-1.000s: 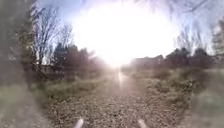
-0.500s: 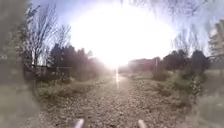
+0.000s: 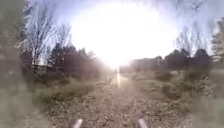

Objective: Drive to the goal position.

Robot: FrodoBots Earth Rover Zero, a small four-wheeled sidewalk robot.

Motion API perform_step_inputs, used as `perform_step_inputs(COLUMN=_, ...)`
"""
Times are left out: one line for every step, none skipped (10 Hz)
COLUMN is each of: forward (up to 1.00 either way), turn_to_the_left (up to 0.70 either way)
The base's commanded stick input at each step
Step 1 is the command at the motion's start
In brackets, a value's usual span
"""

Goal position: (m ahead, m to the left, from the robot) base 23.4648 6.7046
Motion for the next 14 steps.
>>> perform_step_inputs(forward=0.5, turn_to_the_left=0.0)
perform_step_inputs(forward=0.5, turn_to_the_left=0.0)
perform_step_inputs(forward=0.5, turn_to_the_left=-0.06)
perform_step_inputs(forward=0.5, turn_to_the_left=-0.18)
perform_step_inputs(forward=0.5, turn_to_the_left=-0.29)
perform_step_inputs(forward=0.5, turn_to_the_left=-0.41)
perform_step_inputs(forward=0.5, turn_to_the_left=-0.44)
perform_step_inputs(forward=0.5, turn_to_the_left=-0.35)
perform_step_inputs(forward=0.5, turn_to_the_left=-0.25)
perform_step_inputs(forward=0.5, turn_to_the_left=-0.16)
perform_step_inputs(forward=0.5, turn_to_the_left=-0.06)
perform_step_inputs(forward=0.5, turn_to_the_left=0.0)
perform_step_inputs(forward=0.5, turn_to_the_left=0.0)
perform_step_inputs(forward=0.5, turn_to_the_left=0.0)
